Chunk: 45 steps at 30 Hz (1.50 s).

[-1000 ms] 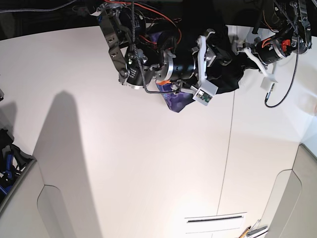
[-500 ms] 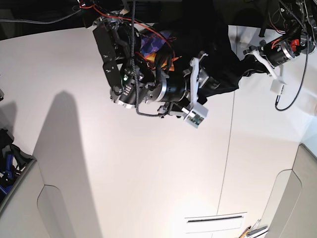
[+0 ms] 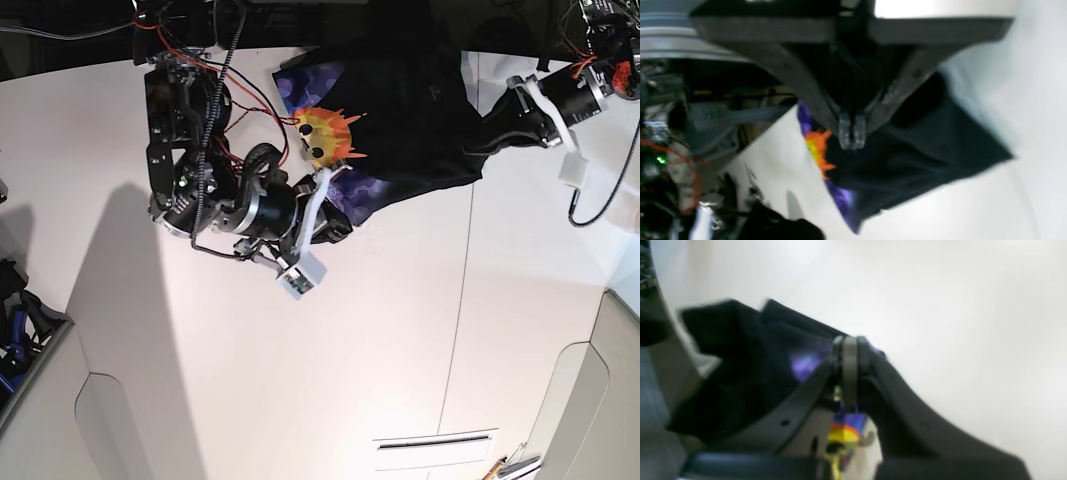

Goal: Fold the T-shirt properly
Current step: 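Grasp the hanging shirt edge with the left gripper, then pull the shirt edge with the left gripper away from the right gripper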

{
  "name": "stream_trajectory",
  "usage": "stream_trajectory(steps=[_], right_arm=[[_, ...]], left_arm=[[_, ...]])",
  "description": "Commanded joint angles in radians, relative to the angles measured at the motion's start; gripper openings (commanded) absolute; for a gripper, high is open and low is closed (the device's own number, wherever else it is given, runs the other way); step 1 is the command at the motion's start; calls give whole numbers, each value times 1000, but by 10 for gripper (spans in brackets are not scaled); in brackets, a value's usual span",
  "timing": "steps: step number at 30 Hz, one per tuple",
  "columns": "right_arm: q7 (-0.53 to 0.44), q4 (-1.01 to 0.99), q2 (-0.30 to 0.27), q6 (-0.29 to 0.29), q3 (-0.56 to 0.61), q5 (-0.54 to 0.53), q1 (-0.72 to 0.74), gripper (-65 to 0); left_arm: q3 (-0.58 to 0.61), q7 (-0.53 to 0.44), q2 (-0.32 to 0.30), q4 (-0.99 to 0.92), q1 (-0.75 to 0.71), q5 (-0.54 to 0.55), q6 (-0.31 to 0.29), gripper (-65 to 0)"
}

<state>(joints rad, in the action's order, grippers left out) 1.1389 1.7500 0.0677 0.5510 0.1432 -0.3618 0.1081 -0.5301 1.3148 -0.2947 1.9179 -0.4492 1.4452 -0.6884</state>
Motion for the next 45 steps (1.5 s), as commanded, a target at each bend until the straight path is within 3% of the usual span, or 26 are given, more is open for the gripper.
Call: stream_trajectory(steps=[1, 8, 11, 15, 18, 24, 30, 38, 45], right_arm=[[-21, 17, -7, 3, 0, -33, 16, -650], [-20, 16, -29, 16, 6, -235, 16, -650], [-20, 14, -29, 26, 31, -244, 16, -650], [-22, -14, -29, 26, 86, -223, 16, -650], [-42, -89, -29, 25, 117, -178, 16, -650], [-65, -260, -30, 24, 108, -111, 15, -650], [-19, -266, -40, 21, 44, -115, 10, -650], [93, -182, -40, 22, -82, -315, -60, -650], [123, 13, -40, 24, -100, -361, -155, -650]], left_arm=[[-5, -12, -1, 35, -3, 38, -10, -650], [60, 13, 18, 53, -41, 38, -10, -650], [152, 14, 17, 53, -72, 38, -10, -650], [252, 13, 17, 52, -94, -55, -10, -650], [290, -25, 17, 50, -94, -200, -10, -650], [295, -209, 11, 24, -93, -604, -2, -650], [295, -334, 11, -41, -32, -894, 134, -650], [296, -410, 13, -130, 146, -923, 184, -650], [296, -403, 12, -136, 264, -846, 171, -650]])
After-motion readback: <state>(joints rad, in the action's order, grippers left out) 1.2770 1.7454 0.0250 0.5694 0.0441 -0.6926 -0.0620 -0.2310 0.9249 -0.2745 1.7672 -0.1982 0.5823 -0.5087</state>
